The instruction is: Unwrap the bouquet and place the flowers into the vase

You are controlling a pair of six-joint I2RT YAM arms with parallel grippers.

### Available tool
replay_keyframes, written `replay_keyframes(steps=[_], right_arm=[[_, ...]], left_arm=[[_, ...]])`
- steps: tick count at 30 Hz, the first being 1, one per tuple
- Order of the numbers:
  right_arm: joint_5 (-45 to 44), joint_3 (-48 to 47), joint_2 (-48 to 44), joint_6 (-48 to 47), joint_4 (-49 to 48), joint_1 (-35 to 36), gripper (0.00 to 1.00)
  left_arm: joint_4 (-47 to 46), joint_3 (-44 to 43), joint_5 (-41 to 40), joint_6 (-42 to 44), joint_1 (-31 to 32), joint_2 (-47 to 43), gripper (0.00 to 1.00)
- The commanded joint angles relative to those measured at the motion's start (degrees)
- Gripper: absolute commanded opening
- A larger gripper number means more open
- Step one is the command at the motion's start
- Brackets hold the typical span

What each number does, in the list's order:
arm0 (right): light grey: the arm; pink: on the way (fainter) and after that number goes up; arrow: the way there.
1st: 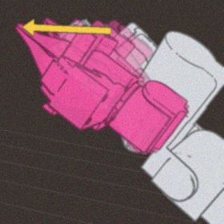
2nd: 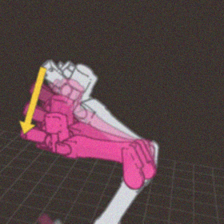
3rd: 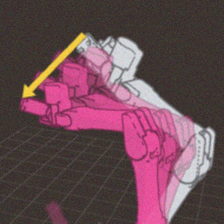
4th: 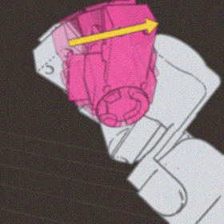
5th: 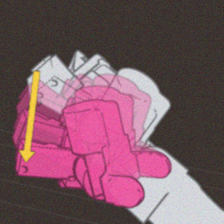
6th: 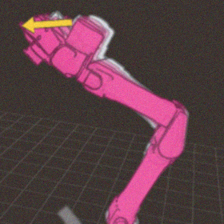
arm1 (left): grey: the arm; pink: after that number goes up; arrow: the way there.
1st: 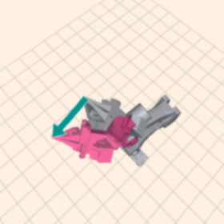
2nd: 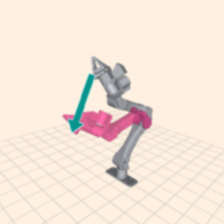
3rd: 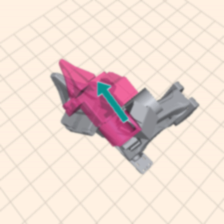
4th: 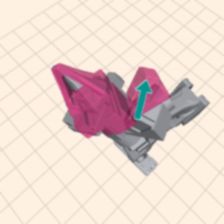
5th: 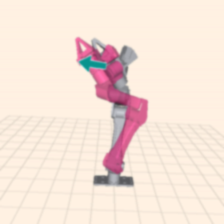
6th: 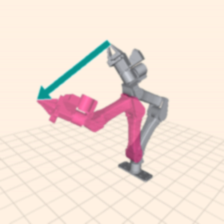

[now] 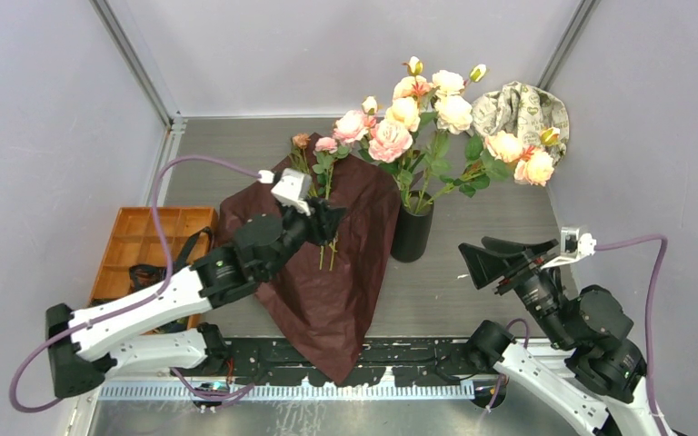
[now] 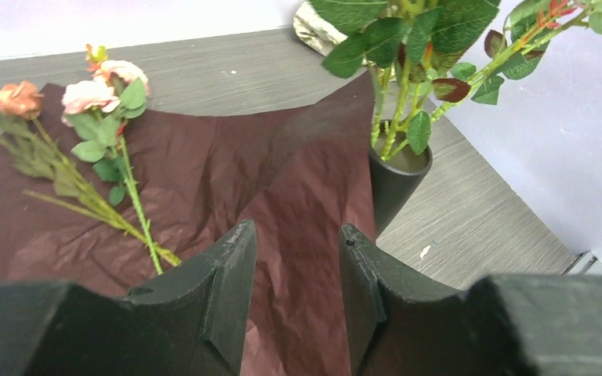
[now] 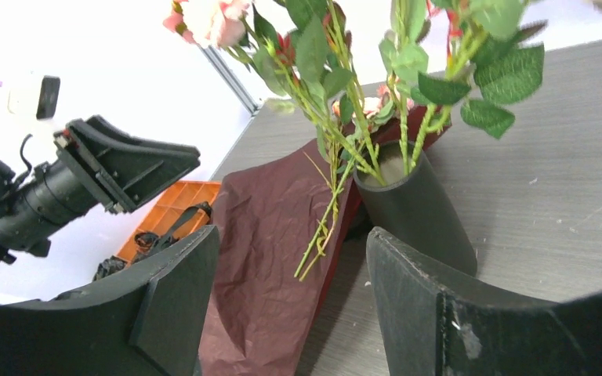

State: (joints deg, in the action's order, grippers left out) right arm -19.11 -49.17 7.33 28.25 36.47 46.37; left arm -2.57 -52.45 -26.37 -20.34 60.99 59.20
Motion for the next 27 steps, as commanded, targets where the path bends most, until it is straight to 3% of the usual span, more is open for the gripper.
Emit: replay_keyframes(steps=[1, 10, 18, 27], right_arm=[[0.9, -7.4, 6.4, -3.5, -6.1, -0.2, 0.74], [10.2, -20.7, 29.5, -5.1, -11.0, -0.2, 0.74], [18.1, -30.1, 49.7, -4.3, -15.6, 1.8, 0.74], [6.4, -44.2, 70.0, -13.4, -9.7, 21.7, 0.74]], left_arm=[[4.7, 3.0, -5.5, -4.3, -0.1, -8.8, 0.44], [22.4, 3.5, -19.7, -7.6, -0.1, -24.8, 0.42], [33.3, 1.0, -32.1, -10.3, -0.1, -29.6, 0.4], [39.9, 0.8, -39.4, -14.0, -0.1, -33.0, 0.4]])
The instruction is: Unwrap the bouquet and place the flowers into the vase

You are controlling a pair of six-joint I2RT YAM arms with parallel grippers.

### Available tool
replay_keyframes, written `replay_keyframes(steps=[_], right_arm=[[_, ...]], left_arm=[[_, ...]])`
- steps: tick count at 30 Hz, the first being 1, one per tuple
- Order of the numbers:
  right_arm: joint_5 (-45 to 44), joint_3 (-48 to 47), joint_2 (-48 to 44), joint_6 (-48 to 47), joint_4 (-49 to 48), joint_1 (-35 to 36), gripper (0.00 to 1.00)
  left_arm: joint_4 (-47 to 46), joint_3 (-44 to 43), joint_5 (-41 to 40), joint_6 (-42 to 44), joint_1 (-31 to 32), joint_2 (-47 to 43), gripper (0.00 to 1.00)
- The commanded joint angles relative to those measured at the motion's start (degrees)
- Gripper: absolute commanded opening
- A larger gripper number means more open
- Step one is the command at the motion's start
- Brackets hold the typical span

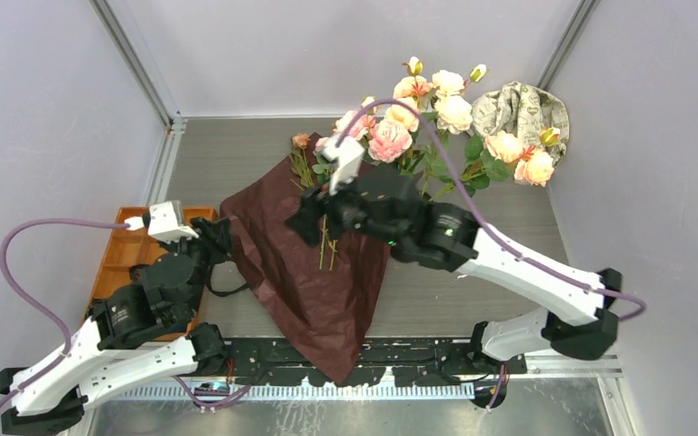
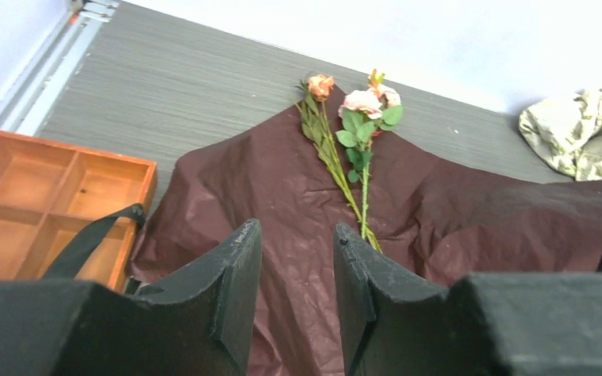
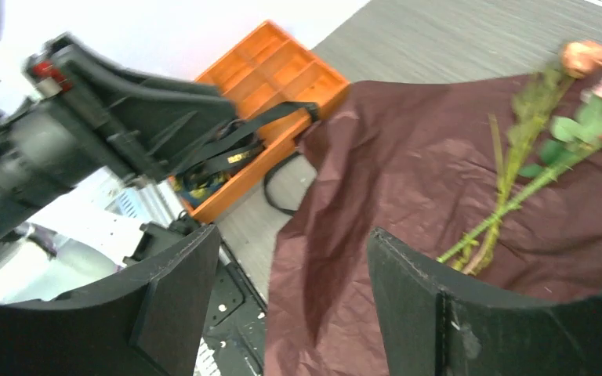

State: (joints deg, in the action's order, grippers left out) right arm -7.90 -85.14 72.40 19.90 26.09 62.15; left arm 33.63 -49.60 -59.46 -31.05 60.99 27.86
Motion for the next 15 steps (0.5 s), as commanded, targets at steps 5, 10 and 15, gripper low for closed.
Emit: replay_keyframes(steps=[5, 10, 15], right_arm=[[-9.7, -11.5, 14.7, -3.5, 5.8, 8.9, 0.74], [-13.5, -9.6, 22.2, -0.5, 7.2, 8.9, 0.74], [-13.8, -9.7, 29.4, 5.7, 9.0, 3.8, 0.72]], left_arm=[[9.8, -2.7, -9.5, -7.9, -0.1, -3.2, 0.39], [10.7, -2.2, -10.5, -8.4, -0.1, -3.5, 0.39], [10.4, -2.5, -9.6, -8.9, -0.1, -1.2, 0.38]])
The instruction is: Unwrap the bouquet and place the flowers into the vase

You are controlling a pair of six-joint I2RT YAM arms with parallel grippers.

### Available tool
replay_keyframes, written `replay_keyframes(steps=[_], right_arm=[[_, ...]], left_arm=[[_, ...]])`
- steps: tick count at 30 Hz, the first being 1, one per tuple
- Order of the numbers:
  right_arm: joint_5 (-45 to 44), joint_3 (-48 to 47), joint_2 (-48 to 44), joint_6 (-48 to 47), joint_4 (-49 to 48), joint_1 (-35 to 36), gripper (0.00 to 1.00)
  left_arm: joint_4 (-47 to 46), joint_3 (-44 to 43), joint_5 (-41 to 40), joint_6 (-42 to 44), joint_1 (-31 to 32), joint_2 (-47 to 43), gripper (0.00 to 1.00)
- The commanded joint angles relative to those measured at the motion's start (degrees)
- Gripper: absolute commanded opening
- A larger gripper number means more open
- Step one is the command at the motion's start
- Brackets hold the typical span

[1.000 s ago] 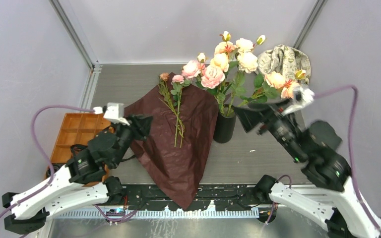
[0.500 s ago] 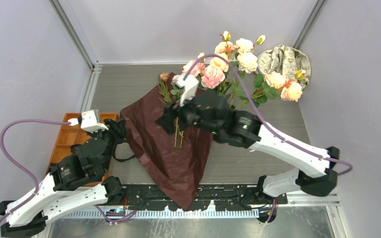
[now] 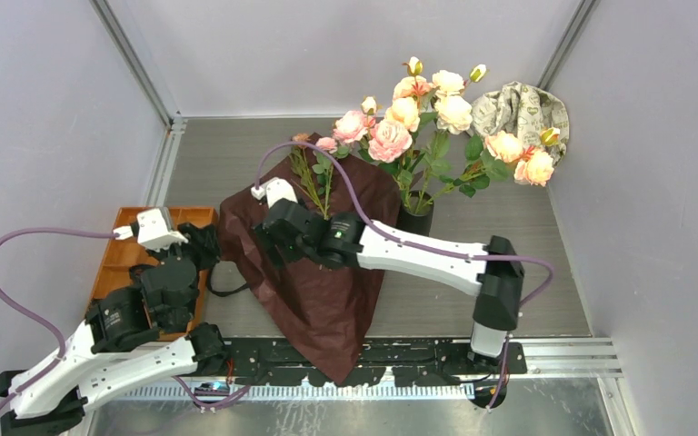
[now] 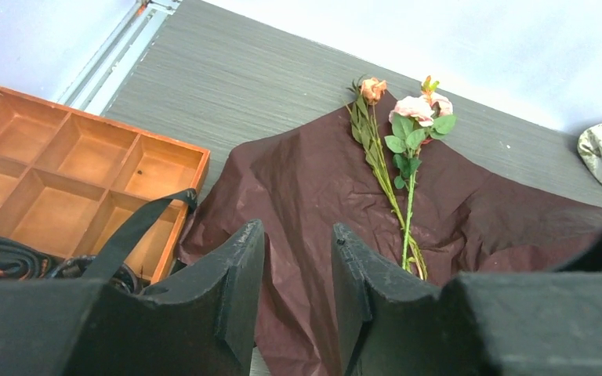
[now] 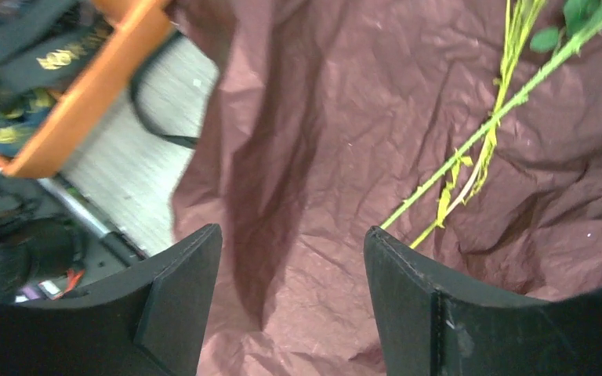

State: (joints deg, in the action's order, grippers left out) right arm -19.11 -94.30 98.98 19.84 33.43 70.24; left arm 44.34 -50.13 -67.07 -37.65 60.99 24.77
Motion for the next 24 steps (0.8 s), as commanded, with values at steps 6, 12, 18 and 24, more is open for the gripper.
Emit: replay_keyframes(steps=[6, 12, 18, 24], right_arm=[[5.2, -4.1, 13.4, 11.0, 3.2, -16.0, 0.63], [4.2, -14.6, 25.3, 11.5, 6.6, -20.7, 0.6], [1.6, -26.1, 34.7, 12.4, 9.5, -22.8, 0.51], [-1.4, -27.8, 36.5, 13.9, 8.6, -24.8, 0.48]], left_arm=[[-1.3, -2.3, -0.7, -2.5, -0.1, 3.6, 0.37], [-2.0, -2.0, 0.4, -2.2, -0.1, 3.9, 0.37], [-2.4, -2.1, 0.8, -0.9, -0.2, 4.4, 0.37], [-2.3, -1.8, 0.7, -0.3, -0.1, 4.1, 0.37]])
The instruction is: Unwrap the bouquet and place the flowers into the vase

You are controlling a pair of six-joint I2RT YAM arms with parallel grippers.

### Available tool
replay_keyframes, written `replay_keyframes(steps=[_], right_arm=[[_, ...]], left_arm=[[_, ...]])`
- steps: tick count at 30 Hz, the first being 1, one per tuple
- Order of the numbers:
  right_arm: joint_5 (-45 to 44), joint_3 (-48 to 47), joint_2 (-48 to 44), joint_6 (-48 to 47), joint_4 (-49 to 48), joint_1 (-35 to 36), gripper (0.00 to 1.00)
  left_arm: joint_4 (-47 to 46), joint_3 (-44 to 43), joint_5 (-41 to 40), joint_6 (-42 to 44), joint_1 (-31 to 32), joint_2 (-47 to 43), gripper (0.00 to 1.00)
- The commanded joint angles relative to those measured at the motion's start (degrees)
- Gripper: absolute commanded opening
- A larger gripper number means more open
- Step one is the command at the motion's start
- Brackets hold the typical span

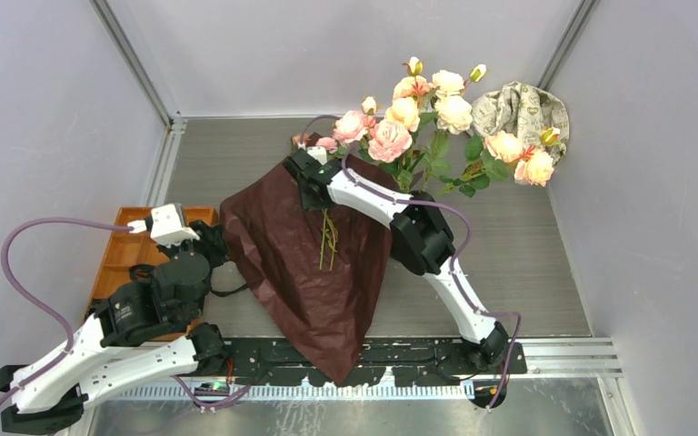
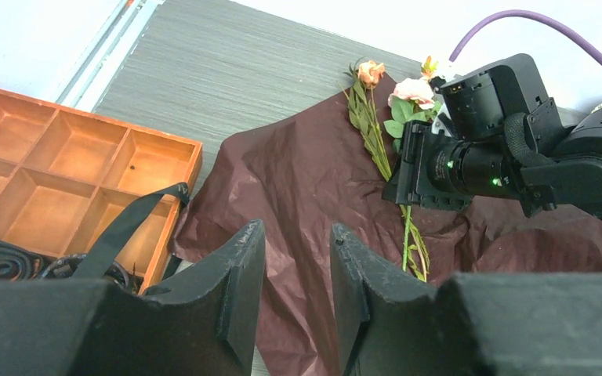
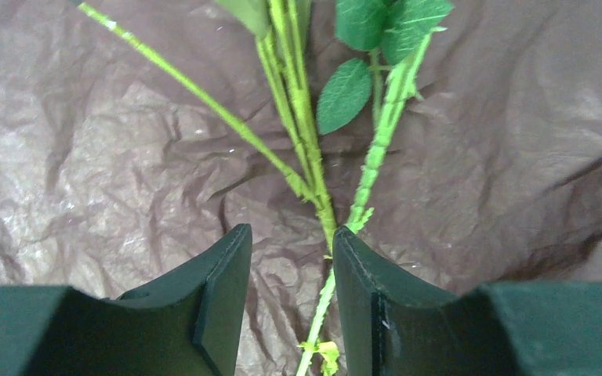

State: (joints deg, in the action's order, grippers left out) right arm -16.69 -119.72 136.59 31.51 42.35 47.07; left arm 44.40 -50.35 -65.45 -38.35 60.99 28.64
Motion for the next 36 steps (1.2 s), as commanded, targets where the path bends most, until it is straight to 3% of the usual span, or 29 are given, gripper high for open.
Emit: replay_keyframes(steps=[1, 9, 25, 36], right_arm=[[-4.5, -1.6, -1.6, 2.5, -0.9, -1.8, 0.47], [-11.2, -0.1, -1.4, 6.6, -2.3, -2.4, 0.32], [-10.6, -6.5, 7.0, 9.4, -0.9, -4.1, 0.29], [-10.1, -2.4, 3.1, 7.5, -2.9, -3.5, 0.01]], left_arm=[[-2.5, -1.5, -1.0, 0.6, -0.1, 0.1, 0.37], [-5.2, -0.3, 0.3, 1.9, -0.1, 1.1, 0.37], [-4.5, 0.0, 0.9, 2.3, -0.1, 0.0, 0.36], [-4.8, 0.3, 2.1, 1.6, -0.2, 1.4, 0.36]])
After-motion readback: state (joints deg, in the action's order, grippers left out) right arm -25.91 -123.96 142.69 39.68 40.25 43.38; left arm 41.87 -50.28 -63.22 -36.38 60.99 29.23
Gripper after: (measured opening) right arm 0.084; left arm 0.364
